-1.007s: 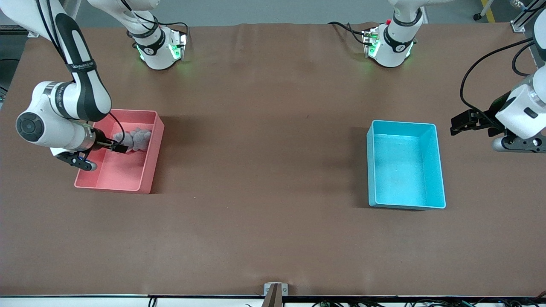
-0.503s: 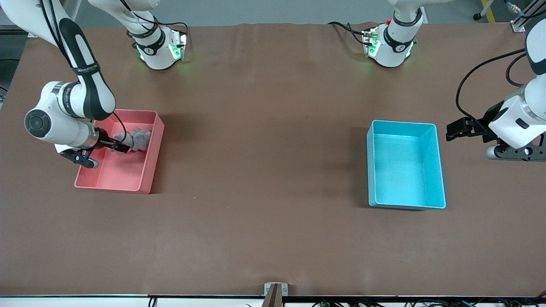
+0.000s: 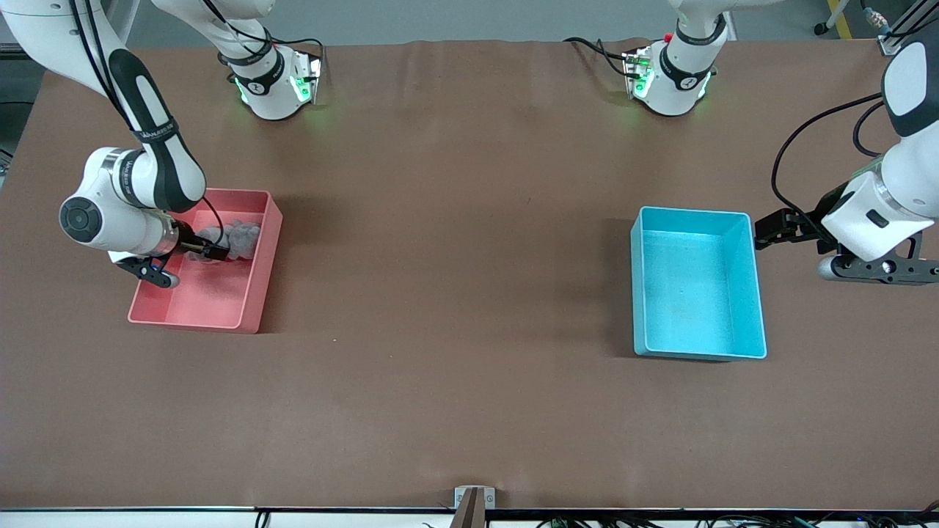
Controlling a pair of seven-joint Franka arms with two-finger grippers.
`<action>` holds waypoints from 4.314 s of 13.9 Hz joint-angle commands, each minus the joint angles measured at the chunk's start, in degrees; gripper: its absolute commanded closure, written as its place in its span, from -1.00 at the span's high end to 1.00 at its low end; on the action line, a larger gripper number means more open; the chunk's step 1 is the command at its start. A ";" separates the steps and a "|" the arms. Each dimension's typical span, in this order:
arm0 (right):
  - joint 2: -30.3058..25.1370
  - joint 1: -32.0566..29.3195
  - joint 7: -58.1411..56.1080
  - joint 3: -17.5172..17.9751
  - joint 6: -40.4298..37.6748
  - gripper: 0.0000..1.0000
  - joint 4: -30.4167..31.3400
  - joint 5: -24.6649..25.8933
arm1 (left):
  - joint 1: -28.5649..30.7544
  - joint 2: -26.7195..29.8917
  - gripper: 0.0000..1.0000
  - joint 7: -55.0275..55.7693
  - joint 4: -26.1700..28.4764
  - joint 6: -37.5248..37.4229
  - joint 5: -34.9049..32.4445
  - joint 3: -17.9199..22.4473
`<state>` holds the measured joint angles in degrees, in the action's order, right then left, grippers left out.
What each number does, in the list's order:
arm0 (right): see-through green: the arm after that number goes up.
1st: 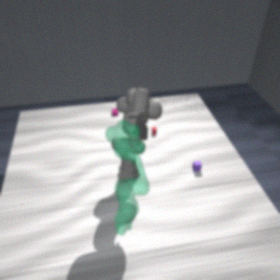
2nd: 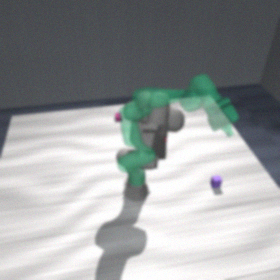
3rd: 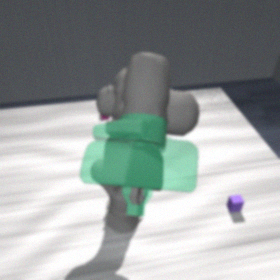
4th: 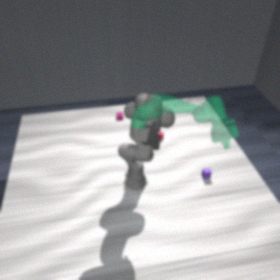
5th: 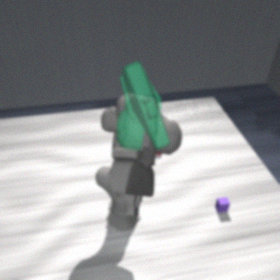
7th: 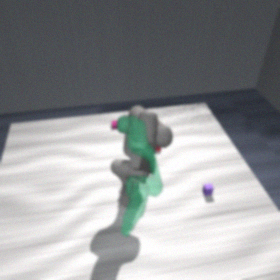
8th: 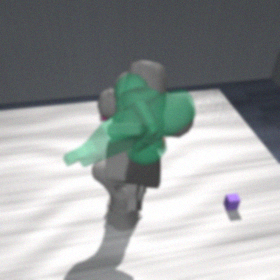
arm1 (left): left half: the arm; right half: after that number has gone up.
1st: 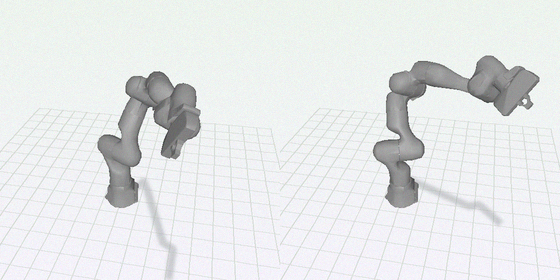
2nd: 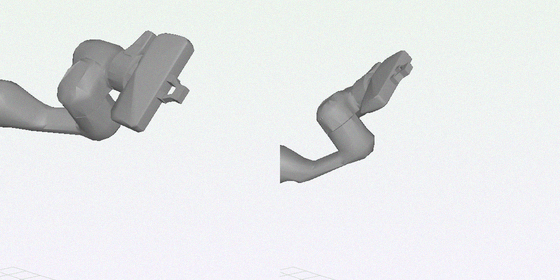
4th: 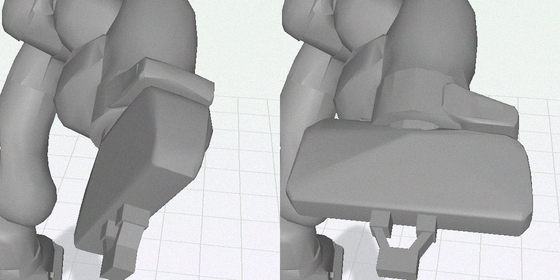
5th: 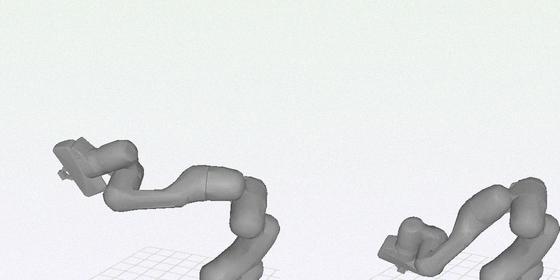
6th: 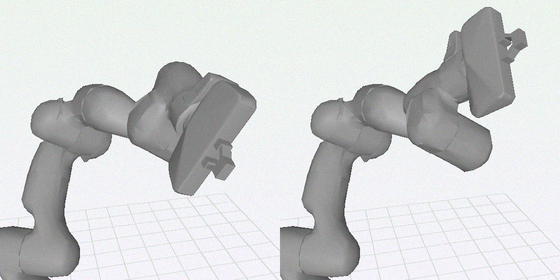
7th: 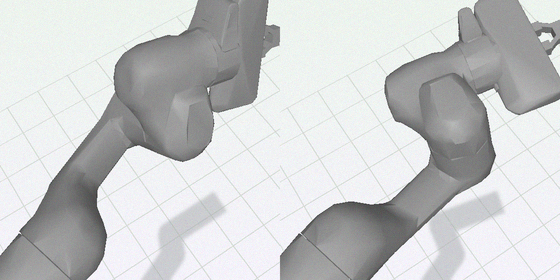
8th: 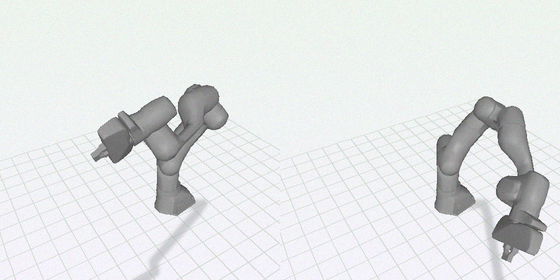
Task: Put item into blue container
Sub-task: 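Lift the plush with the right gripper while the left gripper moves over the blue box, then carry the plush with the right gripper while the left gripper approaches it, then grasp the plush with the left gripper from the right gripper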
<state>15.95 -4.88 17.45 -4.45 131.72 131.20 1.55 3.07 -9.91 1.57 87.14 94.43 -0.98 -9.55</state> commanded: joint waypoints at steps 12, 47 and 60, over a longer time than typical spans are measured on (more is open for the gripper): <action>-0.31 -0.31 1.80 0.59 -7.33 -0.96 -5.49 1.61 | -7.82 -3.71 1.00 13.99 -0.04 5.15 -1.04 -0.04; 25.35 53.39 90.83 0.94 3.80 -0.91 -42.96 -6.83 | -12.12 -8.54 1.00 14.51 -0.48 8.14 4.84 -0.74; 20.19 47.95 77.60 0.76 -3.90 1.00 -42.78 -4.72 | -27.77 -18.03 0.99 42.46 -1.53 14.64 3.26 -0.56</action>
<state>40.39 45.85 100.51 -4.44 132.29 87.49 -3.35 -24.89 -26.93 43.16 86.86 109.18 3.11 -10.54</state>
